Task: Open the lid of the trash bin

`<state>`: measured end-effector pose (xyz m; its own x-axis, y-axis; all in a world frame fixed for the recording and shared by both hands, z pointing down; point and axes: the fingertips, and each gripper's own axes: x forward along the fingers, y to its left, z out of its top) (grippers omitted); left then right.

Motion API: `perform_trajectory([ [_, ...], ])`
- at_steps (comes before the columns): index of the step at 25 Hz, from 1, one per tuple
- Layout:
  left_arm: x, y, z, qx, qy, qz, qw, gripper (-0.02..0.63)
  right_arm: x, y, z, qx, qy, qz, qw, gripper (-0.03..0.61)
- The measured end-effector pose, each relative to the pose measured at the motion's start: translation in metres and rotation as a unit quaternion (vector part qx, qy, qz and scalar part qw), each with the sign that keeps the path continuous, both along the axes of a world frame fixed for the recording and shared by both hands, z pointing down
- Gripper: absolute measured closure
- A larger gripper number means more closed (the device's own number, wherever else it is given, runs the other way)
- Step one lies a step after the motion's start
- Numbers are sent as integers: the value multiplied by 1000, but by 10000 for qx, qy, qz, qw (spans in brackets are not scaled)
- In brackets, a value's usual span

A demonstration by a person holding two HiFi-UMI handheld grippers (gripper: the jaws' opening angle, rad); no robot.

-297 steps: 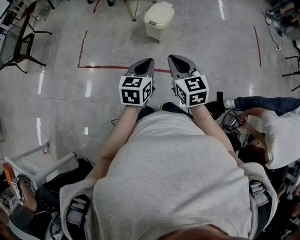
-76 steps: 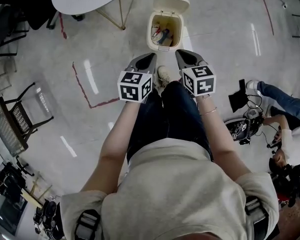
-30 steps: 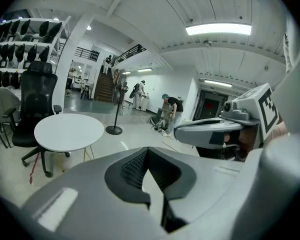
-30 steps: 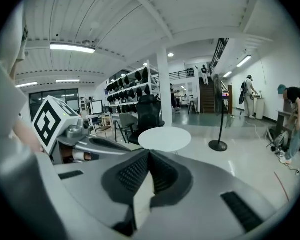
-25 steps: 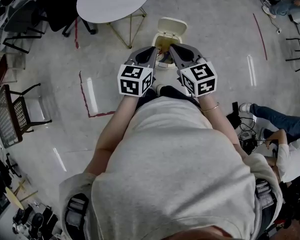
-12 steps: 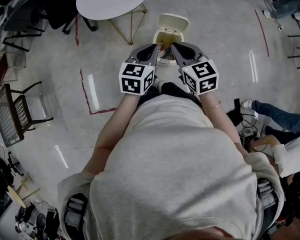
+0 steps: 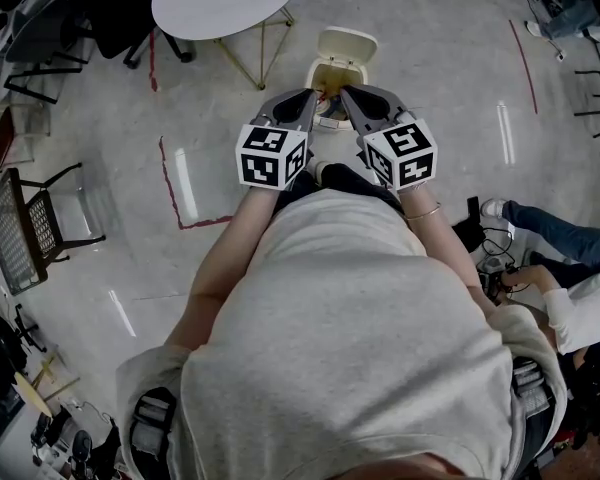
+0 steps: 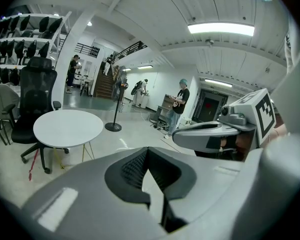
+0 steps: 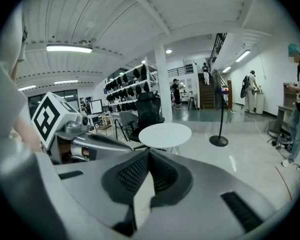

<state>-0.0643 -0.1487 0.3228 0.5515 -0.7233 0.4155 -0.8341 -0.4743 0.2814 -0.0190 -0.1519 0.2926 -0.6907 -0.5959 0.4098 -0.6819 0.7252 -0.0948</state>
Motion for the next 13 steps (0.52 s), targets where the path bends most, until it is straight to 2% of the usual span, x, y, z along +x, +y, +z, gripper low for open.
perform_trajectory([
  [13, 2, 0, -1, 27, -27, -54, 10000, 609, 2, 6, 1, 43, 92, -126, 9999, 572],
])
